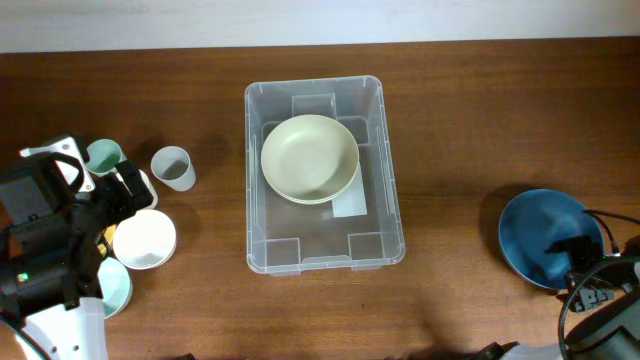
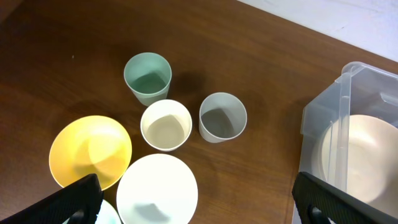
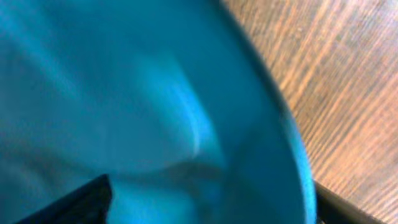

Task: Pack container
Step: 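Move the right gripper to grasp the rim of the blue bowl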

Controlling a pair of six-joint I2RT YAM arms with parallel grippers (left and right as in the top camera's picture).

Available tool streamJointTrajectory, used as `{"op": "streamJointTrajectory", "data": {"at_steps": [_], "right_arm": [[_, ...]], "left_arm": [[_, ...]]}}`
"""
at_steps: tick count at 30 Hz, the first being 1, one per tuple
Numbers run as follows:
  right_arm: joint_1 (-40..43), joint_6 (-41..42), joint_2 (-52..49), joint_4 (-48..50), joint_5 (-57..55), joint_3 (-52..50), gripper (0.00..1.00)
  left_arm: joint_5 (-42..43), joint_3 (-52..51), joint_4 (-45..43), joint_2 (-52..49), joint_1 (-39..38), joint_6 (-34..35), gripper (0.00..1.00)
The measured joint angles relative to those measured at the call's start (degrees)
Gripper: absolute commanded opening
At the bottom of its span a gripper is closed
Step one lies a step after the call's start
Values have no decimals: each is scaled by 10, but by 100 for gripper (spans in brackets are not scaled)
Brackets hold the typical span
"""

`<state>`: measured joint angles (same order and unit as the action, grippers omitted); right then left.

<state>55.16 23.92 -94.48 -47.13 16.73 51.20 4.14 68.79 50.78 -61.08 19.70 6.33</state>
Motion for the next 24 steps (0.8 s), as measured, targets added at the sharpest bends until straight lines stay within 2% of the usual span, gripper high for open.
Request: {"op": "streamJointTrajectory", "data": {"at_steps": [6,13,24], "right_arm": [[0,1,-1,2,-3,-1,27],[0,2,-1,3,-3,-2,4],[-12,1,-1,-10,22,7,4]], "left_arm": [[0,0,0,0,0,0,100],[2,0,2,0,0,0,99],[4,0,2,0,0,0,100]]}}
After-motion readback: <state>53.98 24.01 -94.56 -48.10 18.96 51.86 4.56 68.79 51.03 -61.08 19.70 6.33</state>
